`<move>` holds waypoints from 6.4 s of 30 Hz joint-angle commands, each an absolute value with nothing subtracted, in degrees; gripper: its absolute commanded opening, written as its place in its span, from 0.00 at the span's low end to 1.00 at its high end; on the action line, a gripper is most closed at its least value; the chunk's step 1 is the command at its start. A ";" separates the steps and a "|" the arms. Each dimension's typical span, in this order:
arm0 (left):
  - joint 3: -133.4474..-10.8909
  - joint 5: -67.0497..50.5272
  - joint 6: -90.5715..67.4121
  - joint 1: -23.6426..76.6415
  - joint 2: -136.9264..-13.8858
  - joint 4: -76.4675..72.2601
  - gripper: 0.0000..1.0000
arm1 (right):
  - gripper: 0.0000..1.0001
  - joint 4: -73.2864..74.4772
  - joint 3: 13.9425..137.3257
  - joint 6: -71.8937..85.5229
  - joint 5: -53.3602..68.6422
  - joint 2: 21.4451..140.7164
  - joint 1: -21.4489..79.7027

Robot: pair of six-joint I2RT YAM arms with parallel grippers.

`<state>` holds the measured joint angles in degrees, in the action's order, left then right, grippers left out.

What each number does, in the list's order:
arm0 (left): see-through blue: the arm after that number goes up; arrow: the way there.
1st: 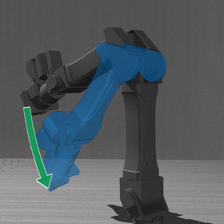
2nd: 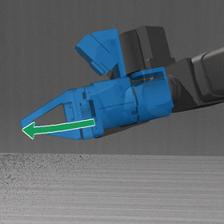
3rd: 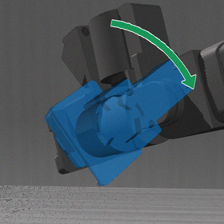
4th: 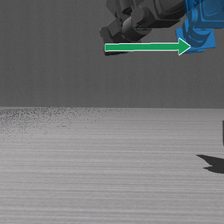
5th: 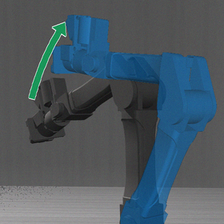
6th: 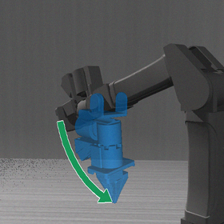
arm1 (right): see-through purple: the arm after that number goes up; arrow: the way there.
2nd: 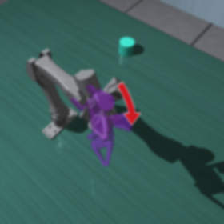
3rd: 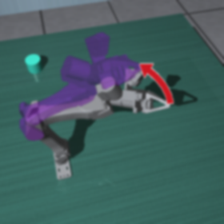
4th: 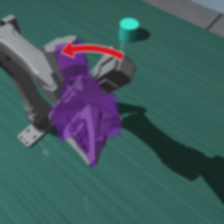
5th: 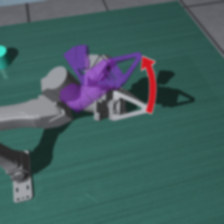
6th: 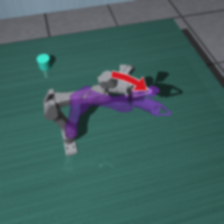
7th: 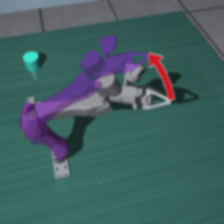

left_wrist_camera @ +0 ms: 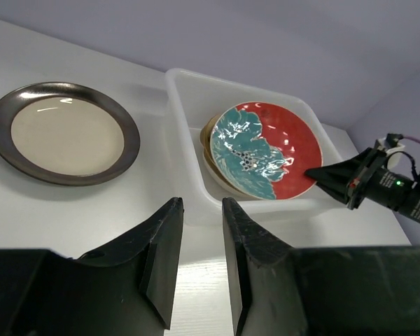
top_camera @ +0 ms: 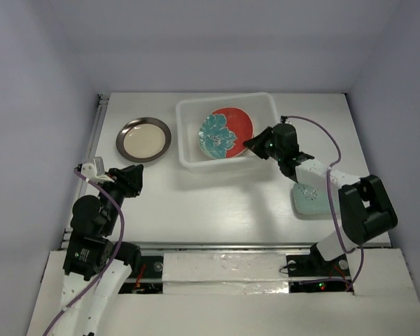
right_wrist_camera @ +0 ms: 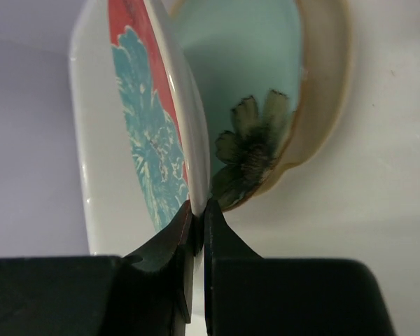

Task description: Place the plates into the plastic bin on the countertop

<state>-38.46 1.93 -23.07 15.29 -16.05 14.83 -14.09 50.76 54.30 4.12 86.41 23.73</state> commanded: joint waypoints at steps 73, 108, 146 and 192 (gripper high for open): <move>-100.45 18.11 -42.89 72.33 -132.35 -0.71 0.47 | 0.38 30.23 57.31 35.77 -3.78 14.86 21.88; -47.03 23.20 -51.32 70.66 -90.19 -26.36 0.00 | 0.37 28.74 52.04 36.38 -1.67 12.57 21.88; -42.18 14.86 -48.44 56.53 -52.91 -20.83 0.00 | 0.07 26.10 45.70 35.42 4.13 14.77 21.88; -71.54 7.29 -38.33 27.07 -99.41 -20.13 0.27 | 0.06 24.70 41.05 37.09 7.73 12.66 21.88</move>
<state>-68.03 5.65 -39.77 26.89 -101.47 -16.67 28.25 41.71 36.93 6.92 13.06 22.09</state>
